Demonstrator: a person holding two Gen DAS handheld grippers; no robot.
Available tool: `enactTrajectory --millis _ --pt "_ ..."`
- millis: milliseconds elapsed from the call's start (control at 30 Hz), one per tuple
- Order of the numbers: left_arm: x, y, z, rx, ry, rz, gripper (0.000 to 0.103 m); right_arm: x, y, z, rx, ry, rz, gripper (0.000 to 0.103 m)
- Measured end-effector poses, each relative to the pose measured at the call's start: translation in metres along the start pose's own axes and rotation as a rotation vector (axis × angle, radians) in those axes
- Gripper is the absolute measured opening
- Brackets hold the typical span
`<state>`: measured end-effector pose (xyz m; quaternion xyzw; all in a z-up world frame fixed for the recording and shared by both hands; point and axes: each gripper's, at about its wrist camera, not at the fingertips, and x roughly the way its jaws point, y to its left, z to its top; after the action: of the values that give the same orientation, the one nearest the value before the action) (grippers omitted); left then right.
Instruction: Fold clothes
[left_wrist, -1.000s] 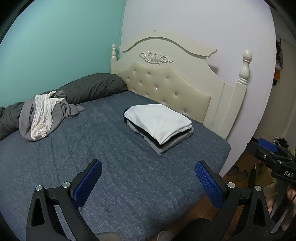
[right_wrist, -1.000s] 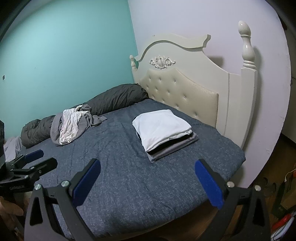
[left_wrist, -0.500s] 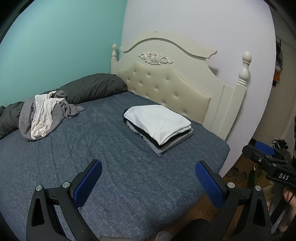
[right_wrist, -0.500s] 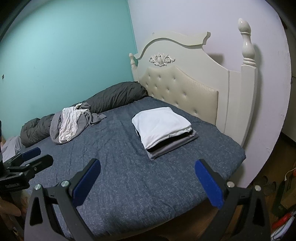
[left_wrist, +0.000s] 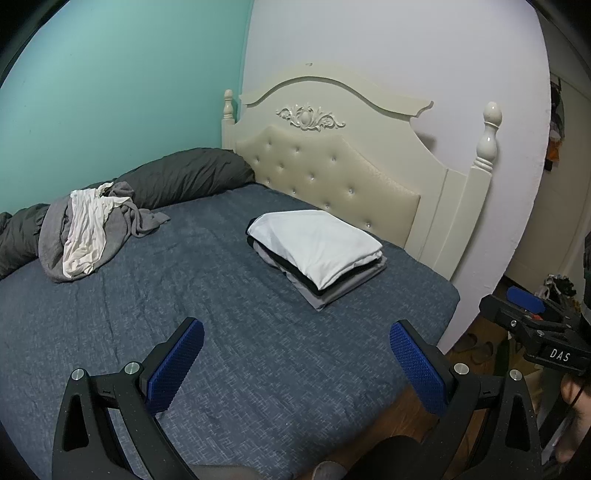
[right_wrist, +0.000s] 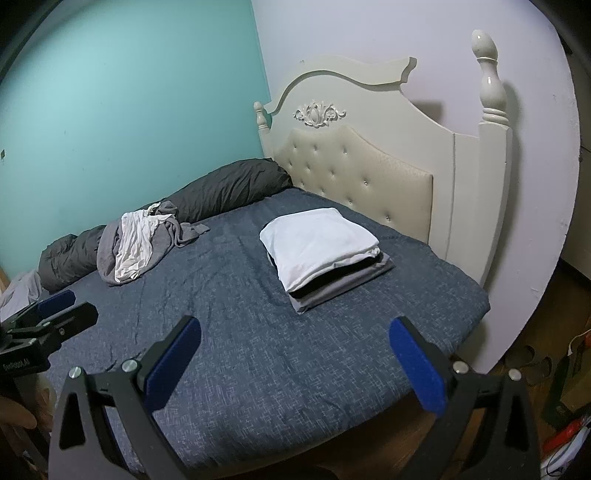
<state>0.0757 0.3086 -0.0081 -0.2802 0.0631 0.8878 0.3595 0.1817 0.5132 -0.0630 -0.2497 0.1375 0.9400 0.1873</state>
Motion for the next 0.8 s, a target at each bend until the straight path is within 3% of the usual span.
enactTrajectory --millis 800 --pt "-0.0010 0.0022 -0.0005 -0.001 -0.011 -0.001 0.103 -0.0017 0.0032 -0.0013 0.003 0.008 0.000 0.102"
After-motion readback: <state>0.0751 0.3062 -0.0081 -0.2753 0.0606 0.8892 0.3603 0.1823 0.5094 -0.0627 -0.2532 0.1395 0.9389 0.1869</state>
